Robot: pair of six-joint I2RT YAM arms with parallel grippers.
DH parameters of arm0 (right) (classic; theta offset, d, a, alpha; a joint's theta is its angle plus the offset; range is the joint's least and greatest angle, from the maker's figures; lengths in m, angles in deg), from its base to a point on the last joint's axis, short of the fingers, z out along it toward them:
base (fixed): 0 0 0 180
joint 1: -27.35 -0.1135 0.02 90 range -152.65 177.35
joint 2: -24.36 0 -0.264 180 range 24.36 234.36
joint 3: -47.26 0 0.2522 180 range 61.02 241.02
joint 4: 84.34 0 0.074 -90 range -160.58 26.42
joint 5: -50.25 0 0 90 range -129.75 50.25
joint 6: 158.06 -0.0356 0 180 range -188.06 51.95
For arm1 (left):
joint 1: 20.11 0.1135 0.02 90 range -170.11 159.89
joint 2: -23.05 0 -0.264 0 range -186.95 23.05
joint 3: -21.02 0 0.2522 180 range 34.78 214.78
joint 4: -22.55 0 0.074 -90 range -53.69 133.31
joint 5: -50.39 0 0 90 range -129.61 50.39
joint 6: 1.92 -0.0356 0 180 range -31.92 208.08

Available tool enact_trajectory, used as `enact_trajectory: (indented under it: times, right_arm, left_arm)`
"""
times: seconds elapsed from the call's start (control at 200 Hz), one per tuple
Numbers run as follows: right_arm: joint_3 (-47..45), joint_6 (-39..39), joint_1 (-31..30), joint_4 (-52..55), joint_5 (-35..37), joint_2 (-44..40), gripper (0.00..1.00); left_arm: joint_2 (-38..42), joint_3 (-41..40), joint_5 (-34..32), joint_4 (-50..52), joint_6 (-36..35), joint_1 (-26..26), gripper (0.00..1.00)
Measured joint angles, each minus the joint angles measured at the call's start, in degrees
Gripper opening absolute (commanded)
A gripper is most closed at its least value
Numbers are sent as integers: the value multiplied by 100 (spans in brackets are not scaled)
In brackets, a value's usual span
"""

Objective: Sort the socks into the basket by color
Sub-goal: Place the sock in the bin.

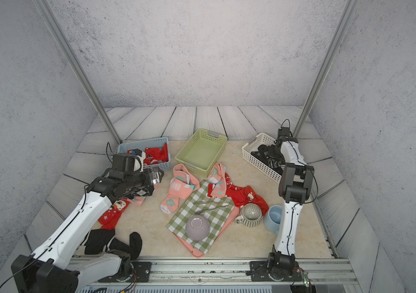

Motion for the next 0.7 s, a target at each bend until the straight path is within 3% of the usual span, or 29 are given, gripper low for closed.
enact_trajectory:
  times: [0.075,0.17,0.335,0.44,0.6,0.701]
  right_arm:
    - [111,-46,2,105,-61,133,12]
    - [195,-79,13,201,-144,162,34]
    - [234,-136,28,256,-219,146,51]
    - [234,-120,28,291,-284,22,68]
    - [234,-105,13,398,-407,-463,99]
    - [236,-114,-33,396,-455,-872,99]
  left_arm:
    - [0,-24,-50,39,7,0,100]
    - [2,-76,-131,120,44,-2,100]
    - [11,-157,-348,299,157,-7,100]
    - [13,-162,-507,417,264,-11,100]
    - [13,-181,-750,605,474,-17,100]
    - [15,-197,-896,778,608,-17,100]
